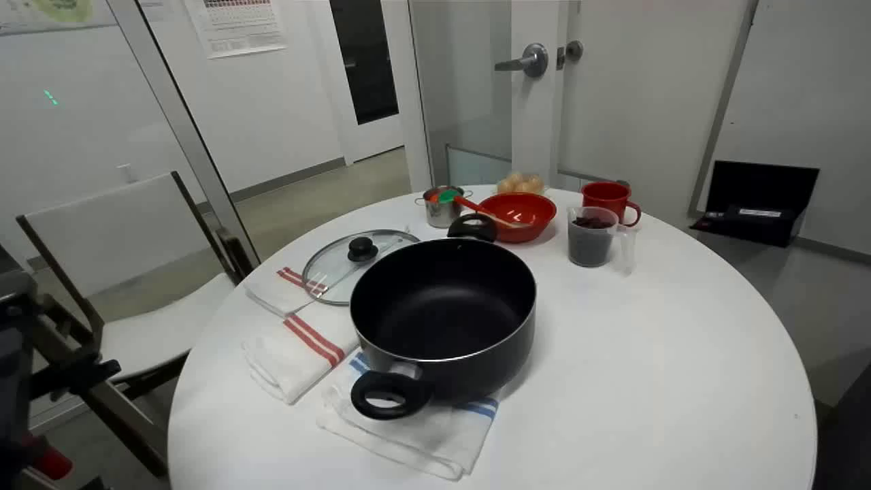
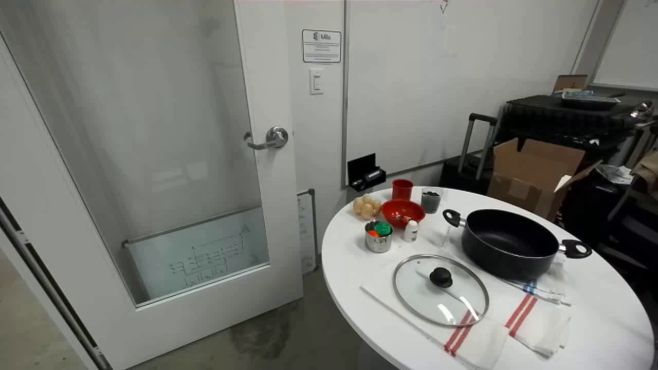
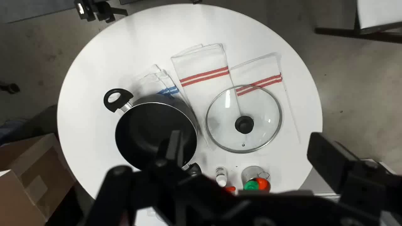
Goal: Put the lid on the pot
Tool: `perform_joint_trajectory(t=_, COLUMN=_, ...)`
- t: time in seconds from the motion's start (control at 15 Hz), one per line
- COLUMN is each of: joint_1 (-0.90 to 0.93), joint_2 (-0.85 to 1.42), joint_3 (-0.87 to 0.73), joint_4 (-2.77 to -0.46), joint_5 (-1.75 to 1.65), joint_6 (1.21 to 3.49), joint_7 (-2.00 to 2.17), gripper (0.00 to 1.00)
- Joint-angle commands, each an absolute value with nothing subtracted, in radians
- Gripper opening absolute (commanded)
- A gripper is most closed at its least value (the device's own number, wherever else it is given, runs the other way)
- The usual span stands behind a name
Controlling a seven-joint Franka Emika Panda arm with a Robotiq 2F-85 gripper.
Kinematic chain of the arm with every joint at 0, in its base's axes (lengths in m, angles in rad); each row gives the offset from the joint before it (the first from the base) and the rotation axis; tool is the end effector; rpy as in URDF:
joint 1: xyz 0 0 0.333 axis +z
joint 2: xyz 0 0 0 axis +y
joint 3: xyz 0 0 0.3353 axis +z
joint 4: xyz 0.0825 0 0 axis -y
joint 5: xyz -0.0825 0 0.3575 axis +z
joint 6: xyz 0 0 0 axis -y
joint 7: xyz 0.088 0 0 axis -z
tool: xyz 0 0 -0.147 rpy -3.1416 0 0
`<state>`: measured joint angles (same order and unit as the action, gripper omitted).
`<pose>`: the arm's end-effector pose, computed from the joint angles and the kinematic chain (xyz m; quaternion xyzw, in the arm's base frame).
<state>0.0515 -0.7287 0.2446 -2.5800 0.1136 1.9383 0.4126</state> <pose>0.2908 0.1056 0.4719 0.9935 -0.1037 0.0440 0.0139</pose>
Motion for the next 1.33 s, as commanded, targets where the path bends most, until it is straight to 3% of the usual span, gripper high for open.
perform_joint_trajectory(t=0.0, joint_1=0.055, joint_2=-0.728, joint_3=0.241, joint_4=-2.578, joint_5=0.111, joint_6=1.936, joint_7=0.414, gripper=1.0)
perform_joint_trajectory(t=0.67, joint_1=0.061, joint_2=-0.647, joint_3=0.229, joint_4=-2.556, joint_5=0.097, joint_6=1.963, joint_7=0.345, gripper=1.0)
perform_joint_trajectory(t=1.27, joint_1=0.092, joint_2=-0.268, joint_3=0.149, joint_4=-2.467, joint_5=0.111, joint_6=2.176, joint_7=0.056, gripper=1.0)
